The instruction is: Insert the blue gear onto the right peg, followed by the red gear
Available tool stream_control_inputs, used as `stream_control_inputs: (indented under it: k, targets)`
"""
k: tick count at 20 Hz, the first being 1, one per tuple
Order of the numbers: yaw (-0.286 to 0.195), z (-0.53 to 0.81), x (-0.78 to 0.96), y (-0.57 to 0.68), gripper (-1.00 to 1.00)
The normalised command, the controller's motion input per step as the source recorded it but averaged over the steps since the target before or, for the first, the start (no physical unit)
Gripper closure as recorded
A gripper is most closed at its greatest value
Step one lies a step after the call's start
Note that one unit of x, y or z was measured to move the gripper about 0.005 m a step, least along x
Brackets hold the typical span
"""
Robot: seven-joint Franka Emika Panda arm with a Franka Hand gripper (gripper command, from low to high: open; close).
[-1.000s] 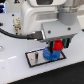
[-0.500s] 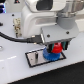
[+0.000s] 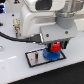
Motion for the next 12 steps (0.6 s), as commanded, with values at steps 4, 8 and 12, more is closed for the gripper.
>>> stream_control_inputs:
  k: [4,8,12]
  targets:
    - [0.0,-0.13,0.18,-0.18,1.0]
    - [0.0,0.19,0.01,-0.29,1.0]
    - [0.0,-0.04,0.1,-0.17,1.0]
